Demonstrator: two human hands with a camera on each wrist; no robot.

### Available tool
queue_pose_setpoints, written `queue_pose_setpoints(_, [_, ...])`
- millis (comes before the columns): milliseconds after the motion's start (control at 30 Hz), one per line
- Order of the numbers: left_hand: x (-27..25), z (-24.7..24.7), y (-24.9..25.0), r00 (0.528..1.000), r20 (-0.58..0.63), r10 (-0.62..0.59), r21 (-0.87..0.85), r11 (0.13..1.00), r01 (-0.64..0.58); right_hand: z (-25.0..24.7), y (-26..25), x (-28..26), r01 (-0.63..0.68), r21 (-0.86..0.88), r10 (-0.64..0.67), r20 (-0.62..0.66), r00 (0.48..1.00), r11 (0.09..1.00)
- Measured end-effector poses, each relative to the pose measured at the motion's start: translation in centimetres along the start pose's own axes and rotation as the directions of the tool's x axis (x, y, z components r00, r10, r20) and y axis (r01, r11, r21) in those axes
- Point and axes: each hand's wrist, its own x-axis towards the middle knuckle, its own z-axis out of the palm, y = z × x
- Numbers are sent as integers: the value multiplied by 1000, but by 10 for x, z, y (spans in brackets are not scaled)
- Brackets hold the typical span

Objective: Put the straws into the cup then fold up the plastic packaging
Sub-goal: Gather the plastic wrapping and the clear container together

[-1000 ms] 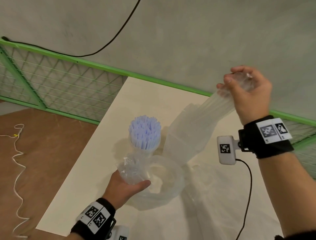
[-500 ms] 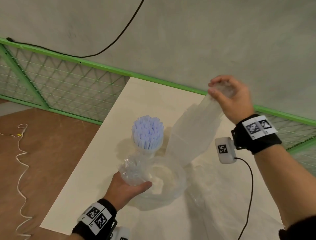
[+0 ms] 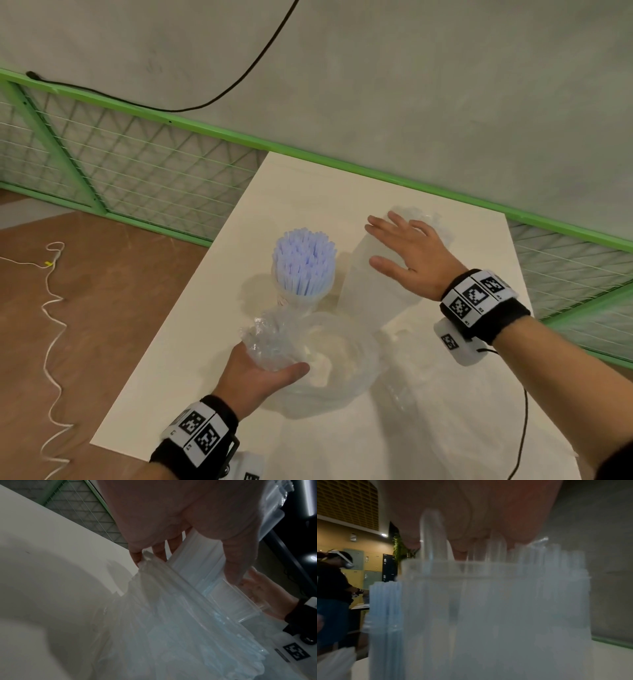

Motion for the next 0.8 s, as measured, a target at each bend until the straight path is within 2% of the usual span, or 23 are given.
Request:
queue_pose_setpoints(67, [-1,0,0,1000,-2,-3,-6,1000,3,-7,0,-5,-9,-73,13,56,998,997])
queue_pose_setpoints(133, [-1,-2,0,1000,-6,-8,-17,1000,8,-9,4,-12,-16,-113,22,51,998,993])
queue_pose_setpoints(233, [-1,-3,-2,1000,-2,-15,-33,999,15,1,5,-23,-27,-104,24,-29,999,994])
queue_pose_setpoints(400, [0,-1,1,1000,4,-14,-42,999,14,10,12,-11,-180,-138,151,-199,968,974])
queue_pose_setpoints(500, [1,-1,0,1000,8,-3,-47,999,3,13,11,1,-223,-192,177,-230,957,956])
queue_pose_setpoints(567, [1,-1,-1,1000,6,-1,-53,999,1,17,12,8,-253,-172,209,-240,948,952])
queue_pose_setpoints(700, [2,-1,-3,1000,0,-2,-64,998,2,23,12,11,-251,-74,208,-366,907,965])
queue_pose_setpoints(800, [2,-1,-2,1000,-2,-11,-61,998,11,12,11,13,-249,40,243,-410,879,968])
